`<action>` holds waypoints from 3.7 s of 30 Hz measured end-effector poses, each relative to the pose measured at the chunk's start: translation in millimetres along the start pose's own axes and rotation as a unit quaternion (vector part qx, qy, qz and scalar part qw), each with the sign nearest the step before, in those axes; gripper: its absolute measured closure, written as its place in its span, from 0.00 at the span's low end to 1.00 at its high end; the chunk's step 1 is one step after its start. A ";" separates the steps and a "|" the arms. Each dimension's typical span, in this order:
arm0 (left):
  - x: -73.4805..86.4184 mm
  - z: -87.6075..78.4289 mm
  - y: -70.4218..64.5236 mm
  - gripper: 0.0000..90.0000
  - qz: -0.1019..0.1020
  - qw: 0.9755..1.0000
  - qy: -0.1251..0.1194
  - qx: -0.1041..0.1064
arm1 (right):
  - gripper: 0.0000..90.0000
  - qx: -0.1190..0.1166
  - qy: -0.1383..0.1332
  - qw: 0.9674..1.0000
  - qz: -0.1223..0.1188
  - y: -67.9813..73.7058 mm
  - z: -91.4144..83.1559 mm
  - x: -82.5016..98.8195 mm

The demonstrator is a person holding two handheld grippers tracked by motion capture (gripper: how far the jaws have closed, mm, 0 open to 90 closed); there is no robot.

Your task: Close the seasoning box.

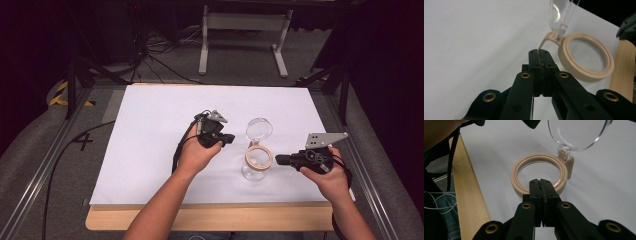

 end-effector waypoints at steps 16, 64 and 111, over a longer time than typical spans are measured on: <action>-44.5 17.2 -2.7 0.98 -0.004 0.999 -0.053 0.002 | 0.98 -0.019 -0.020 1.000 -0.003 -5.1 10.5 -15.9; -12.0 -22.4 -38.2 0.96 0.051 0.998 -0.025 0.009 | 0.99 -0.059 -0.008 0.998 -0.018 4.6 16.5 -27.6; 68.7 -42.9 19.8 0.89 -0.010 0.998 -0.010 -0.055 | 0.99 -0.112 0.074 0.991 0.002 8.5 21.7 -12.9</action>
Point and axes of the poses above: each handheld gripper's, and its own axes: z roughly forward along the jaws, x roughly out of its underside, y roughly to its left, the point moved 3 cm from there along z, roughly forward along the jaws, and after that the axes turned 14 degrees about -z, right-handed, at the moved point
